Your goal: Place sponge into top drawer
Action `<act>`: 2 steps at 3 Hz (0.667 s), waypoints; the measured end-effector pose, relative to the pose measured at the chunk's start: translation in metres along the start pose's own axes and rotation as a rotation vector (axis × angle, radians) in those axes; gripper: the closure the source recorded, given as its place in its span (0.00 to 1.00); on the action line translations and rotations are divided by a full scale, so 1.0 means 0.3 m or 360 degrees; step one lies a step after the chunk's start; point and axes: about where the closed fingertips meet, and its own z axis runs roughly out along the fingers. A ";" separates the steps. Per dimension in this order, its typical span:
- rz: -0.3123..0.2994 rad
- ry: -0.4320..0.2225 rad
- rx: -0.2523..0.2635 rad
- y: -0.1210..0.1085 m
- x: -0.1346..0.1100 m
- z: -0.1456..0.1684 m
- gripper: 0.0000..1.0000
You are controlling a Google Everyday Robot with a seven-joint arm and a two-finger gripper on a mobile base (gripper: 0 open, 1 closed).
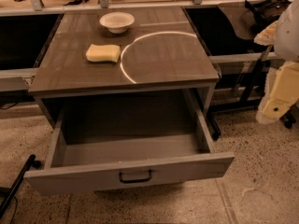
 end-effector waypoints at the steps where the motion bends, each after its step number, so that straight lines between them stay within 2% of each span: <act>1: 0.0000 0.0000 0.0000 0.000 0.000 0.000 0.00; 2: -0.0017 -0.0136 -0.0034 -0.066 -0.091 0.049 0.00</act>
Offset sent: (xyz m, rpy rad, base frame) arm 0.0764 0.0590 -0.0101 0.2195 0.0053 0.0970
